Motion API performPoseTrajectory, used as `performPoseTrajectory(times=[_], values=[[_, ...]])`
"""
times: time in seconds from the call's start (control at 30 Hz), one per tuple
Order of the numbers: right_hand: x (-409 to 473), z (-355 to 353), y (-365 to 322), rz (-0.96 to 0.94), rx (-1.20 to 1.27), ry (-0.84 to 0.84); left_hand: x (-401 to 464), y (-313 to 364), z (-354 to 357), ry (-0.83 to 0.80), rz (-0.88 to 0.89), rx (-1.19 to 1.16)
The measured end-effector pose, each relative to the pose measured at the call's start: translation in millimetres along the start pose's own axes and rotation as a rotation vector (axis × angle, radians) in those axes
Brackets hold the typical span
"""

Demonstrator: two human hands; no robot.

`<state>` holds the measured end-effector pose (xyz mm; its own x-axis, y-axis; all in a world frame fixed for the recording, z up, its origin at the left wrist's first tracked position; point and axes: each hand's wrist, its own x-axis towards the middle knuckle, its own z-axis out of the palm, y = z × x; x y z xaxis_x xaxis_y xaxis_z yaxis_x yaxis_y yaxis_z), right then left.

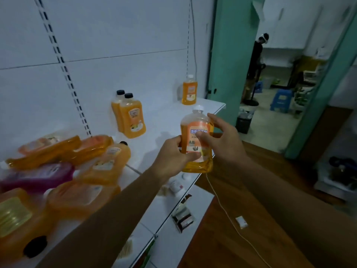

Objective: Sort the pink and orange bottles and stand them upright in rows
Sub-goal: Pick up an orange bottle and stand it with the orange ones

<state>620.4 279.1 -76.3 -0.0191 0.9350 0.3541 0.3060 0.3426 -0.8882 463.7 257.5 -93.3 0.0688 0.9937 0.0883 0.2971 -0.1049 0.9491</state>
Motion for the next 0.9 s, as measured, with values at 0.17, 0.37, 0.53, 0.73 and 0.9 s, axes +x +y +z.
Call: performPoseTrajectory(times=[0.17,0.37,0.53,0.73,0.9], values=[[96.4,-2.0,33.9,-0.021,-0.042,0.028,108.8,-8.9,8.9,0.005,0.01,-0.034],[206.8,3.4,71.6,-0.019,-0.031,0.038,224.9,-13.7,7.5,0.002,0.001,-0.001],[280.3,3.5,112.0,-0.004,-0.034,0.015,299.1,-27.5,18.1,0.022,0.005,0.057],[366.0,1.2,166.2,-0.028,-0.029,-0.068,386.9,-47.9,40.7,0.115,-0.056,0.099],[434.3,-10.8,204.5,-0.077,-0.071,-0.156,452.7,-60.3,65.2,0.216,-0.089,0.068]])
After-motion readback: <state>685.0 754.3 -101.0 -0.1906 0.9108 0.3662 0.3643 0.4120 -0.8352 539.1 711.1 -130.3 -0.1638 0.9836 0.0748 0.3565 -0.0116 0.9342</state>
